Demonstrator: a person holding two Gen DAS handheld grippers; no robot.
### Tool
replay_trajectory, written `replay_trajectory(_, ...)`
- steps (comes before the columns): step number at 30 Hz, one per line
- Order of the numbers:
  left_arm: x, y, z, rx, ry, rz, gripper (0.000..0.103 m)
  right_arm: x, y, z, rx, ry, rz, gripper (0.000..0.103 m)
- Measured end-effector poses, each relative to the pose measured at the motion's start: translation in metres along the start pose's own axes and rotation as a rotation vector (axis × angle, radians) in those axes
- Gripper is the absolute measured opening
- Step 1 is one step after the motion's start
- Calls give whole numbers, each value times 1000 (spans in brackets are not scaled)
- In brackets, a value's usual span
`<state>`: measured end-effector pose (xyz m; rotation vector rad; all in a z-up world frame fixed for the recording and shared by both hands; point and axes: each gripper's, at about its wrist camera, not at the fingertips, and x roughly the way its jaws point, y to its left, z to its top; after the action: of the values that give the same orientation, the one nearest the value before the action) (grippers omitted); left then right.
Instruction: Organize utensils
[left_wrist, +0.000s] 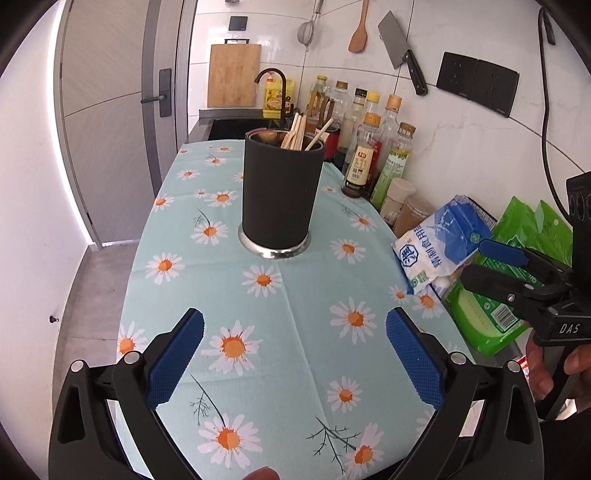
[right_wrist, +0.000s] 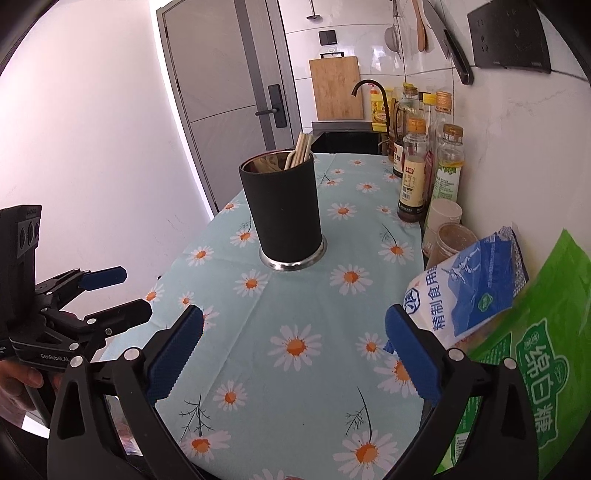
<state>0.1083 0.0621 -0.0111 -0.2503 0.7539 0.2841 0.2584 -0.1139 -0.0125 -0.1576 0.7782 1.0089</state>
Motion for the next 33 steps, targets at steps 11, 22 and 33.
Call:
replay_trajectory(11, 2, 3, -16, -54, 20, -9, 96, 2, 0, -15, -11, 27, -11, 98)
replay_trajectory(22, 6, 1, -21, -57, 44, -18, 96, 8, 5, -20, -34, 56, 11, 98)
replay_trajectory(33, 7, -3, -24, -56, 49, -20, 96, 5, 6, -23, -49, 59, 7, 98)
